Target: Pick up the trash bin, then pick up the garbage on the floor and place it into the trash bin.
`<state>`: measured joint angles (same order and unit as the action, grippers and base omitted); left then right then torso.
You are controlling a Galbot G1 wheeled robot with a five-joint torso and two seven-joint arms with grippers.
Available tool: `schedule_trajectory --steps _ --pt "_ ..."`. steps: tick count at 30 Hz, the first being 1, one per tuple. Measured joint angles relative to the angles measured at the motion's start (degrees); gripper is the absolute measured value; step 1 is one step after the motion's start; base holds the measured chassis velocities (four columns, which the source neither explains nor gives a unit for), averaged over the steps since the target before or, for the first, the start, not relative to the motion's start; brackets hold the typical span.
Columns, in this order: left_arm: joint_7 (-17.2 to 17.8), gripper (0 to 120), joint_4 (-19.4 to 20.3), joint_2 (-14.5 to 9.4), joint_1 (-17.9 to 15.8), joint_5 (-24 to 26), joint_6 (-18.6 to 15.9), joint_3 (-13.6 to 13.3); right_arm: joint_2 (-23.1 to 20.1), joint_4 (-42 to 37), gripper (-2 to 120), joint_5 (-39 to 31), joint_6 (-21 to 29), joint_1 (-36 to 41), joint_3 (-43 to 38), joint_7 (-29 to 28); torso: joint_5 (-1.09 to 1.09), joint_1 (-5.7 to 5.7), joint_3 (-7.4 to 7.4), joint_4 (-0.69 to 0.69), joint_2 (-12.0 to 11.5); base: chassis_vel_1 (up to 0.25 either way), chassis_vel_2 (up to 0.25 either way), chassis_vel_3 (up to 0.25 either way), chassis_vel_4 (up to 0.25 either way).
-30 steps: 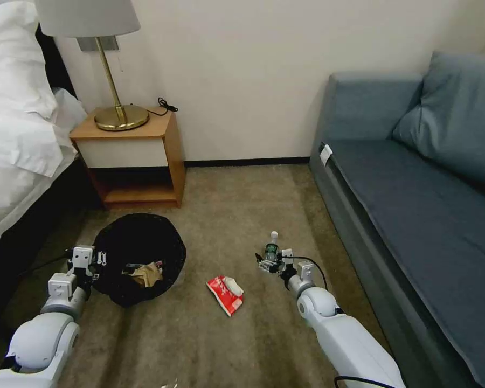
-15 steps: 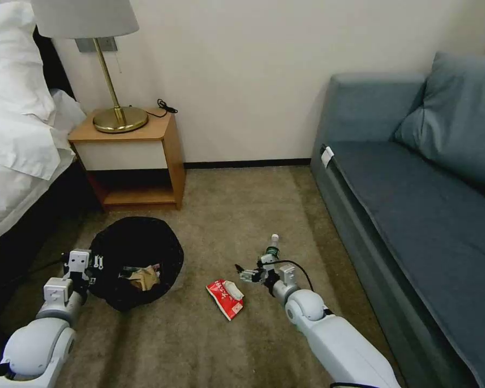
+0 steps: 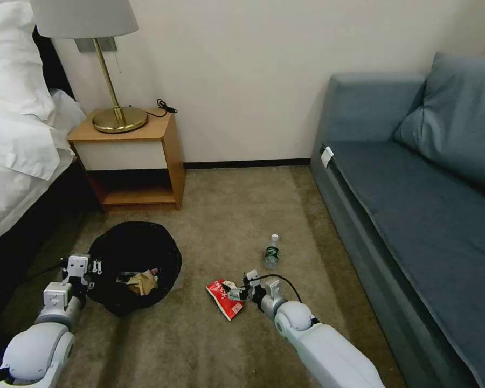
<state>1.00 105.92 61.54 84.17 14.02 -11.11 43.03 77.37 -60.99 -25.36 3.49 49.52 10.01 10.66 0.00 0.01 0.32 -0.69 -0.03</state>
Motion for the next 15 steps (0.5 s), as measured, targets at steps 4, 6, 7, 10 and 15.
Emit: schedule_trajectory --steps 4,6,7,10,15 --pt "-0.01 5 -0.35 0.10 -0.37 0.01 0.00 -0.47 0.32 1.04 100 0.41 -0.03 0.01 0.31 0.35 0.00 0.00 0.00 0.00 0.00 0.000 0.000 0.000 0.000" --pt "-0.01 5 -0.66 0.16 -0.70 -0.01 0.00 -0.94 0.56 1.48 100 0.70 -0.06 0.20 0.27 0.57 0.00 0.00 0.00 0.00 0.00 0.000 0.000 0.000 0.000" --pt "-0.01 5 -0.66 0.16 -0.70 -0.01 0.00 -0.94 0.56 1.48 100 0.70 -0.06 0.20 0.27 0.57 0.00 0.00 0.00 0.00 0.00 0.000 0.000 0.000 0.000" --pt "-0.03 5 -1.03 0.16 -0.94 -0.04 0.00 -1.45 0.85 1.88 100 1.11 -0.07 0.51 0.09 0.85 0.00 0.00 0.00 -0.01 0.00 0.000 0.000 0.000 0.000" --pt "-0.15 5 -1.46 0.17 -0.91 -0.24 0.00 -1.78 1.98 3.26 100 2.03 -0.36 0.50 -0.10 1.70 0.00 0.00 0.00 0.00 0.00 0.000 0.000 0.000 0.000"
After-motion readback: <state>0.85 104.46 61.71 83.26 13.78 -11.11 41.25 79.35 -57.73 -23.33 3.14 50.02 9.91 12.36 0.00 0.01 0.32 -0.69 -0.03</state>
